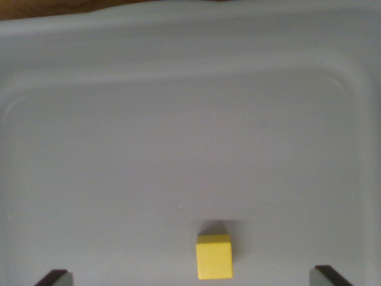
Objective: Pick yellow cube
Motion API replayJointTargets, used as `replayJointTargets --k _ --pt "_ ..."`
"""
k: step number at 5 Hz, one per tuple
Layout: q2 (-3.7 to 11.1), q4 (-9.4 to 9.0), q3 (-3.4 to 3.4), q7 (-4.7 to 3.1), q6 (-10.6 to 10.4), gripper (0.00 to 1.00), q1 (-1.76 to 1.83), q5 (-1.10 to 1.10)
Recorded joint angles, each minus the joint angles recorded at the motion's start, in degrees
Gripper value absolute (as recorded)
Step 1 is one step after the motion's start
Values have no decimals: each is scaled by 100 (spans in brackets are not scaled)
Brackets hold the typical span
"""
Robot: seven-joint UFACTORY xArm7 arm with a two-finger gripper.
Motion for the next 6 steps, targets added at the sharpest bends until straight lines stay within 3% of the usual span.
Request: replayJointTargets --k 6 --pt "13 -67 -2 -7 -74 0 2 0"
